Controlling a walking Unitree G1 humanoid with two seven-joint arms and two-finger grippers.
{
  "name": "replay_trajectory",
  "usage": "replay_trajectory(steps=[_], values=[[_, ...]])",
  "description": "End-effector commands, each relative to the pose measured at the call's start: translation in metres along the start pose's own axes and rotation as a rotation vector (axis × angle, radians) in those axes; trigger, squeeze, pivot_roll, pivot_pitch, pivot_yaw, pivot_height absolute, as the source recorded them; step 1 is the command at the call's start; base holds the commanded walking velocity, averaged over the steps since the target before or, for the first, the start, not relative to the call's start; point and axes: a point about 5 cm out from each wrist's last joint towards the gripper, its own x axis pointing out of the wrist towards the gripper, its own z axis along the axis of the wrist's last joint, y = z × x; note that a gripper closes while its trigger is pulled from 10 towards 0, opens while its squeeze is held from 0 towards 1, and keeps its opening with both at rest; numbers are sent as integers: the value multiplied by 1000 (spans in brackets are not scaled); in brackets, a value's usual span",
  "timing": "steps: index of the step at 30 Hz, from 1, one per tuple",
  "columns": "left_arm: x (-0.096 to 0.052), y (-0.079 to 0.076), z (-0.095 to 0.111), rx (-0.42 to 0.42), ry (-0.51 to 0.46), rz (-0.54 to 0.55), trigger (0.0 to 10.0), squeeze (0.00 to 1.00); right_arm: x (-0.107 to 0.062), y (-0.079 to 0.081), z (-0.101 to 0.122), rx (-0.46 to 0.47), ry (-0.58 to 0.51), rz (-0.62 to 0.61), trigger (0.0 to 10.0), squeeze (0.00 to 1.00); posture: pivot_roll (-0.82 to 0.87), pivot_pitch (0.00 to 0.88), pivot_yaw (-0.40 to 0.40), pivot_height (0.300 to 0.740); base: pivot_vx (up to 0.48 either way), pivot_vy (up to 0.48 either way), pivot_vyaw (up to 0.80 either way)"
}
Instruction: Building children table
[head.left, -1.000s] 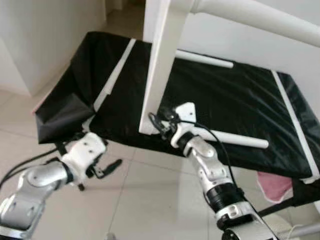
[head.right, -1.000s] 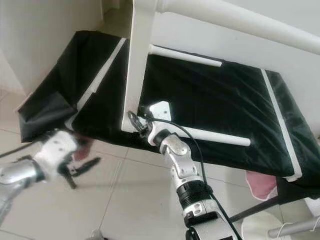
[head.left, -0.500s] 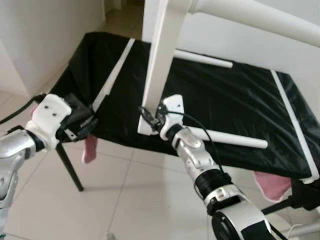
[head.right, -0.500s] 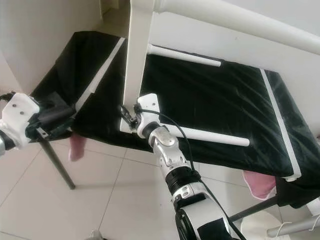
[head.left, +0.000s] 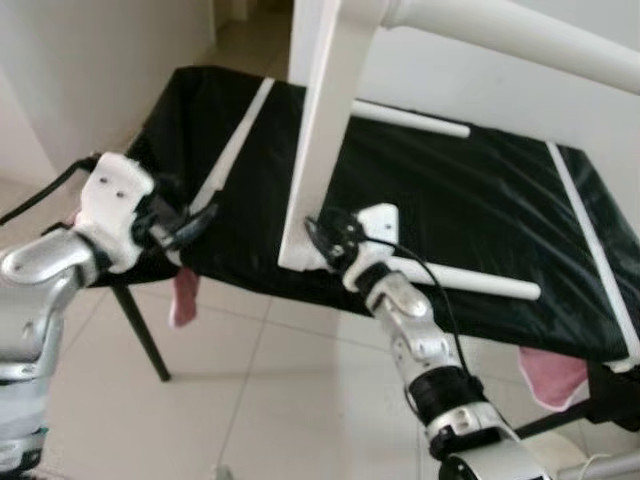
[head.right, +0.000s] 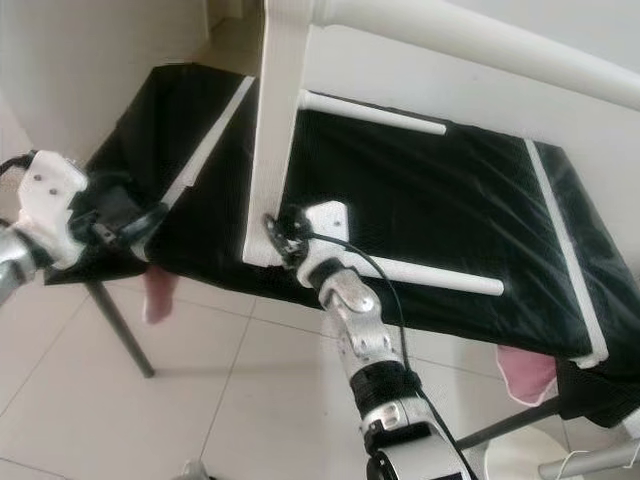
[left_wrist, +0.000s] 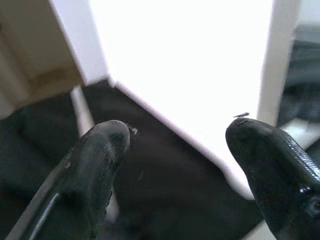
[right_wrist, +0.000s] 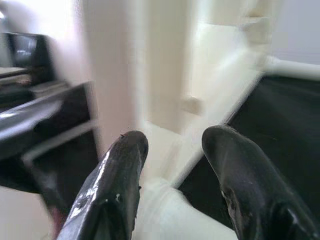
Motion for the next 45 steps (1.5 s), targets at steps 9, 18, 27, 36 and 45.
replay_trajectory(steps=[9, 18, 27, 36, 45], values=[[43, -48, 19, -185, -170, -328, 10000, 0, -20, -38, 5, -36, -8, -246, 10000, 0, 137, 65, -101, 740, 0, 0, 0], [50, -84, 16, -224, -139, -586, 10000, 0, -27, -50, 7, -53, -1, -331, 10000, 0, 122, 60, -88, 740, 0, 0, 0], [59, -99, -1, -174, -35, -656, 10000, 0, -36, -60, 9, -80, 15, -372, 10000, 0, 96, 43, -84, 740, 0, 0, 0], [85, -85, -16, -84, 40, -505, 10000, 0, -37, -66, 15, -108, 8, -401, 10000, 0, 43, 18, -50, 740, 0, 0, 0], [92, -88, -34, -95, 103, -411, 10000, 0, -48, -72, 17, -132, 7, -435, 10000, 0, 16, 1, -35, 740, 0, 0, 0]])
